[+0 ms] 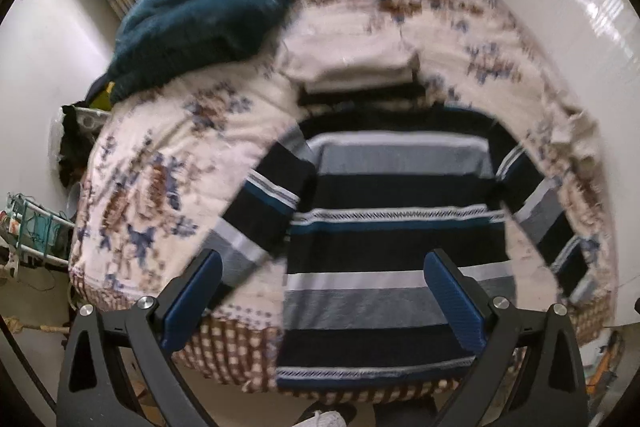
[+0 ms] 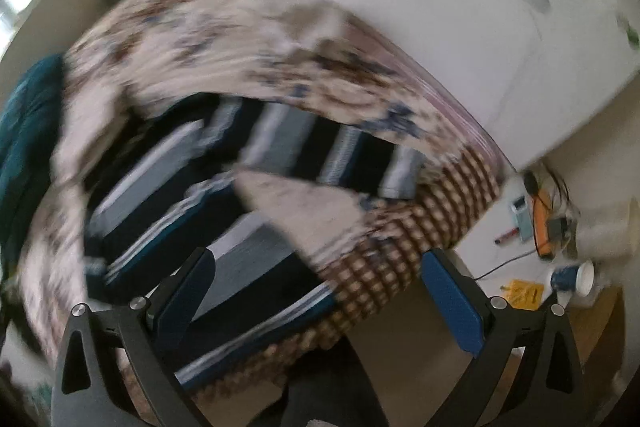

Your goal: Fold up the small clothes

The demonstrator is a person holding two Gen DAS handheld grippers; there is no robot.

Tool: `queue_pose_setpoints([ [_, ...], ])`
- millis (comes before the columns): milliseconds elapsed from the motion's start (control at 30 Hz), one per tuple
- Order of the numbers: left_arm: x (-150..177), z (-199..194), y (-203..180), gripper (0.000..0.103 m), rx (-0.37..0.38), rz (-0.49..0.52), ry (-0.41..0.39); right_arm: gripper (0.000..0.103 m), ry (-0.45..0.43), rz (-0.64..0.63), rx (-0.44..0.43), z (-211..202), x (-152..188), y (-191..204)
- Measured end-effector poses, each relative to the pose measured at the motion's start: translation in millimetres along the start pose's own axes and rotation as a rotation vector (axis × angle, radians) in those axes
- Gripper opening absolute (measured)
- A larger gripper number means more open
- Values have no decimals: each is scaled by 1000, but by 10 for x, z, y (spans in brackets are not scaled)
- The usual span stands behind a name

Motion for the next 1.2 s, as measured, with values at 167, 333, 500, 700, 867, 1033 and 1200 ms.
queue_pose_setpoints([
  [167,127,947,-455,103,-27,12,105,103,106,260,-17,1391,-234,-874],
  [333,388,1804,-701,103,-58,1,232,100,158,520,22,2459,-158,-1576],
  [500,551,2476,-878,103,-53,-57,301,98,133,708,8,2954,58,-2086],
  [700,538,2728,-1005,103,-52,-47,302,88,48,849,-175,3419,-12,-2125],
  [867,426,2701,-960,103,-32,-61,292,30,2,812,-113,3544,-219,-1908],
  [1033,213,2512,-749,103,-12,-84,246,16,-60,774,-107,3237,-571,-1600],
  [1200,-36,2440,-266,103,-95,-83,155,16,-127,411,-136,2571,-1270,-427],
])
Point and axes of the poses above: each gripper's, at about its wrist camera, not at the fingertips, and z roughly the way its jaws point, y to its left, x to its underside, the point moved 7 cm from there along z, roughly the way its jaws point, and after that the axes turned 4 degrees about -x, right-handed, at the moved point
